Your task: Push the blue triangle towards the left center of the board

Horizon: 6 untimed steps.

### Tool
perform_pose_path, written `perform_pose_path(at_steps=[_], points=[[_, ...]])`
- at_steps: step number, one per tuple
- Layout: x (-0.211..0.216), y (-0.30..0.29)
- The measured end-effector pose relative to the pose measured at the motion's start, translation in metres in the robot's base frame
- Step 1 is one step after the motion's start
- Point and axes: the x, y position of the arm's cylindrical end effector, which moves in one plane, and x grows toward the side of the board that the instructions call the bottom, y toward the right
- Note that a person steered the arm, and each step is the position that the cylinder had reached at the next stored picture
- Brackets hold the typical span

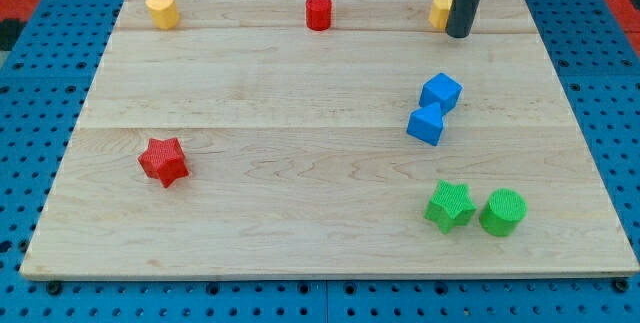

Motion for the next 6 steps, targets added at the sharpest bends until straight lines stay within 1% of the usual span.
perform_pose_path(at_steps=[2,3,4,5,6], points=[[0.0,-0.004],[0.009,0.039],[0.05,0.07],[0.093,0.084],[0.166,0.066]])
